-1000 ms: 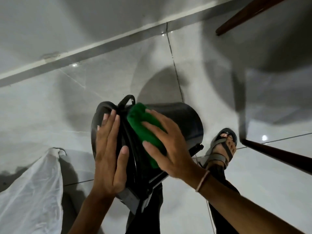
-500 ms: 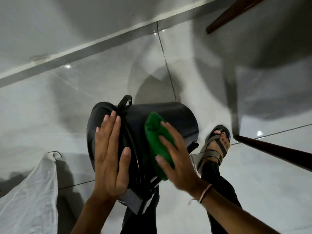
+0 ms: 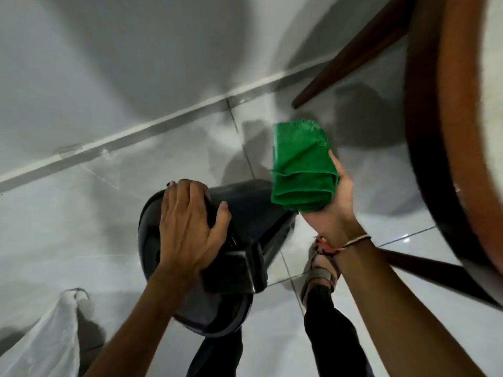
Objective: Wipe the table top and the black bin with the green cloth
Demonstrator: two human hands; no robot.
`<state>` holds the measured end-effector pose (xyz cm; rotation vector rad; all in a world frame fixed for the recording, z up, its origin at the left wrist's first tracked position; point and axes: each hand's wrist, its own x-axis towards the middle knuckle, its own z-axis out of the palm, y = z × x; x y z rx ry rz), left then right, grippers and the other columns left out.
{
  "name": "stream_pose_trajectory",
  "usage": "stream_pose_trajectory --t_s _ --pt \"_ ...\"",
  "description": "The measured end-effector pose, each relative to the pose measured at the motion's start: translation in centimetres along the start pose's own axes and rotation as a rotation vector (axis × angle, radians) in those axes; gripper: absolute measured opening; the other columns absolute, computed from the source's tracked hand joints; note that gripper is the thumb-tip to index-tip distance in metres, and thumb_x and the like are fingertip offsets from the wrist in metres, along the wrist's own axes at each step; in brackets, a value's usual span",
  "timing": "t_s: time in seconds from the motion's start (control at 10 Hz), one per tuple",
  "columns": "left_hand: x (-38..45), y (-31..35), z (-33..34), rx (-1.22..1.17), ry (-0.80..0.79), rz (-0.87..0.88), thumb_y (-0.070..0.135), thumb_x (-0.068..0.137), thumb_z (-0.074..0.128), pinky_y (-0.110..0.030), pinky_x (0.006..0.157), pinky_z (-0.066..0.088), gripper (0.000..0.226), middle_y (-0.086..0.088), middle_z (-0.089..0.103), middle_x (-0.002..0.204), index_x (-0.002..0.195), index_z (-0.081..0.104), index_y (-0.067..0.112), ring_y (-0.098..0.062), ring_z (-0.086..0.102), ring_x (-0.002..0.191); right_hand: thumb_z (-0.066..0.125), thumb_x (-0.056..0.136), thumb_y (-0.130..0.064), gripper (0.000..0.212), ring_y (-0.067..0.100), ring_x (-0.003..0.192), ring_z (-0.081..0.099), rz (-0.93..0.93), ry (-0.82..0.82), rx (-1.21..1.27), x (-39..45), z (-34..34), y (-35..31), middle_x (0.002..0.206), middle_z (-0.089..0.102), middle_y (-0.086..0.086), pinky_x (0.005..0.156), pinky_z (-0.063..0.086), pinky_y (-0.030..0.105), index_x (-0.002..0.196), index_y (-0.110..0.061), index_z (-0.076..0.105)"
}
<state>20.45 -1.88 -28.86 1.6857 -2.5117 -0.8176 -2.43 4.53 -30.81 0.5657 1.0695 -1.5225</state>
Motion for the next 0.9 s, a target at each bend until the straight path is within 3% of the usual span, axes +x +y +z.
stream_pose_trajectory --t_s 0.1,0.2,0.3,0.4,0.5,0.6,0.7,0.8,0.9 --pt "3.7 1.2 -0.4 -0.003 0.012 -0.137 0.055 0.089 0.036 -0.054 0.092 0.045 0.054 -0.013 0.05 0.098 0.097 0.054 0.005 -0.036 0.051 0.099 0.069 0.056 -0.039 0.036 0.03 0.074 0.079 -0.02 -0.196 0.13 -5.2 5.2 -2.6 0.085 0.081 0.011 0.061 0.066 0.043 0.08 -0.015 0.083" --pt "7.2 2.0 -0.6 -0.012 -0.021 -0.339 0.058 0.096 0.04 -0.054 0.101 0.042 0.06 -0.025 0.059 0.116 0.109 0.059 0.002 -0.042 0.051 0.116 0.074 0.049 -0.037 0.039 0.033 0.07 0.079 -0.006 -0.252 0.187 -8.2 8.1 -3.4 0.083 0.081 0.014 0.059 0.066 0.048 0.078 -0.011 0.083" --pt "10.7 3.9 -0.9 -0.042 0.0 -0.476 0.05 0.104 0.049 -0.056 0.112 0.039 0.055 -0.031 0.058 0.134 0.122 0.061 -0.001 -0.047 0.049 0.131 0.087 0.06 -0.029 0.04 0.035 0.09 0.077 0.014 -0.378 0.196 -10.4 9.6 -5.3 0.099 0.079 0.016 0.086 0.062 0.049 0.094 -0.009 0.08" --pt "13.5 5.7 0.0 -0.06 0.01 -0.561 0.048 0.102 0.05 -0.057 0.117 0.035 0.059 -0.032 0.055 0.144 0.131 0.06 -0.003 -0.048 0.046 0.137 0.062 0.087 -0.033 0.025 0.027 0.092 0.073 -0.154 -0.442 0.052 -12.8 9.8 -8.7 0.095 0.079 0.006 0.093 0.059 0.041 0.096 -0.015 0.077" --pt "15.1 6.8 1.8 -0.046 0.034 -0.554 0.052 0.103 0.049 -0.058 0.116 0.037 0.064 -0.033 0.056 0.142 0.132 0.059 -0.004 -0.049 0.048 0.135 0.058 0.095 -0.024 0.02 0.025 0.093 0.072 -0.599 -0.244 -0.342 -15.9 9.9 -13.6 0.1 0.076 0.003 0.085 0.058 0.037 0.107 -0.018 0.073" --pt "15.1 7.8 2.8 -0.021 0.047 -0.434 0.049 0.107 0.048 -0.06 0.117 0.039 0.059 -0.033 0.056 0.14 0.132 0.058 -0.004 -0.05 0.049 0.134 0.057 0.101 -0.025 0.031 0.022 0.117 0.063 -1.166 0.268 -1.22 -16.6 7.3 -18.2 0.129 0.065 0.009 0.097 0.052 0.033 0.13 -0.017 0.063" --pt "12.9 9.3 0.9 -0.018 0.05 -0.256 0.043 0.109 0.049 -0.061 0.129 0.027 0.054 -0.029 0.053 0.153 0.144 0.055 0.002 -0.046 0.045 0.147 0.056 0.1 -0.033 0.043 0.038 0.135 0.047 -1.226 0.594 -1.761 -15.2 3.9 -21.3 0.149 0.047 0.019 0.104 0.044 0.046 0.139 -0.018 0.056" --pt "9.5 12.7 -5.1 0.078 0.106 -0.019 0.049 0.109 0.04 -0.059 0.134 0.014 0.064 -0.023 0.037 0.171 0.16 0.044 0.011 -0.039 0.032 0.161 0.051 0.101 -0.039 0.046 0.048 0.138 0.043 -1.053 0.61 -1.969 -13.9 2.8 -23.1 0.155 0.041 0.027 0.105 0.043 0.06 0.142 -0.017 0.054" --pt "5.8 16.5 -11.1 0.201 0.241 0.237 0.053 0.105 0.038 -0.063 0.129 0.026 0.068 -0.023 0.041 0.169 0.161 0.047 0.014 -0.041 0.044 0.155 0.03 0.102 -0.056 0.062 0.047 0.15 0.031 -0.912 0.546 -2.087 -14.7 1.9 -23.0 0.162 0.03 0.029 0.117 0.029 0.067 0.153 -0.022 0.039"
